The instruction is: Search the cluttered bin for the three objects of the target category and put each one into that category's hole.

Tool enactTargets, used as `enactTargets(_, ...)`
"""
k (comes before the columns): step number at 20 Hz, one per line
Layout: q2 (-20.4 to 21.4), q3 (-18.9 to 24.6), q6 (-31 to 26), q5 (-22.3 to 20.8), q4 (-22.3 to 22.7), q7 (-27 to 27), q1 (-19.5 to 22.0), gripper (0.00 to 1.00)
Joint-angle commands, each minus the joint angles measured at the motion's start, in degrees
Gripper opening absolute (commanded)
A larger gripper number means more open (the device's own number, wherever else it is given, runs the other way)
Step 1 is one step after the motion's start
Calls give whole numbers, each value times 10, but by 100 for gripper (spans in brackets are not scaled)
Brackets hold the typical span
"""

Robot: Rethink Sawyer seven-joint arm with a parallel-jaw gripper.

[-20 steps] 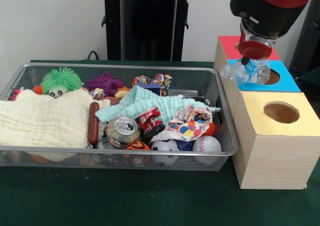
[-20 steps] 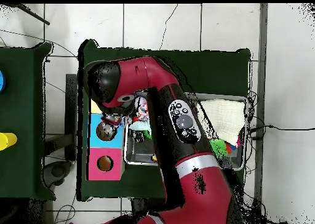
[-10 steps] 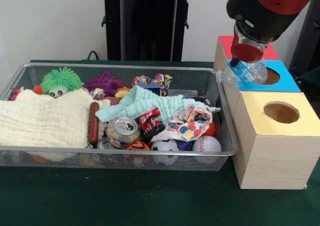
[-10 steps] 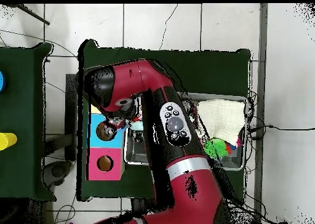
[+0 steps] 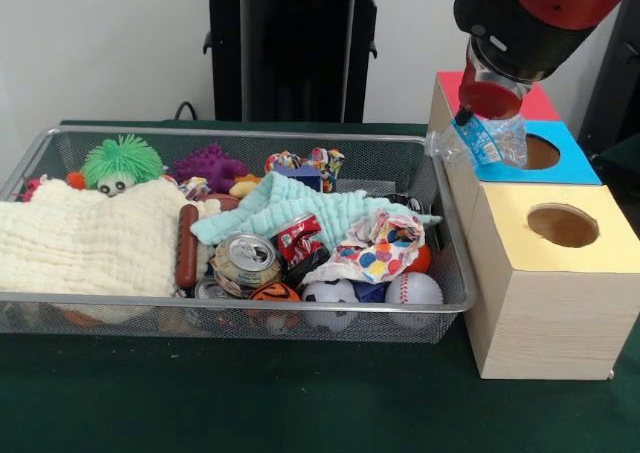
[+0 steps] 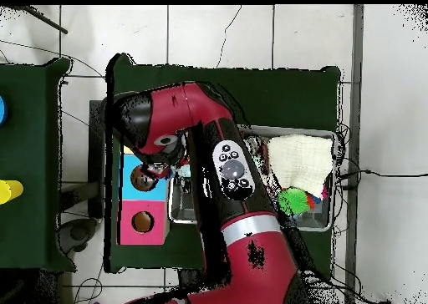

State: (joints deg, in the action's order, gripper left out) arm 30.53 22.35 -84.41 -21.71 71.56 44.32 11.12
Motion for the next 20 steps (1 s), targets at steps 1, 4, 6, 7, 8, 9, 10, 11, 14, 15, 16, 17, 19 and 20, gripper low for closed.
enactTargets(1,0,-17,-59,17,12,94,2,0)
enactTargets(4,8,-11,-57,37,27,102,2,0)
enactTargets(6,12,-9,-45,49,40,107,1,0)
enactTargets(7,14,-8,-37,55,46,110,0,0)
enactTargets(8,15,-7,-30,61,52,112,-1,0)
enactTargets(9,15,-6,-22,67,58,115,-1,0)
enactTargets(10,14,-6,-17,71,63,117,-2,0)
enactTargets(11,13,-6,-13,75,66,119,-5,0)
enactTargets(14,14,-11,-3,78,75,127,-13,0)
enactTargets(15,14,-14,-6,77,73,132,-19,0)
enactTargets(16,15,-18,-11,73,70,135,-24,0)
enactTargets(17,16,-22,-15,73,69,140,-31,0)
enactTargets(19,16,-27,-18,72,63,146,-39,0)
enactTargets(20,15,-29,-17,72,60,148,-42,0)
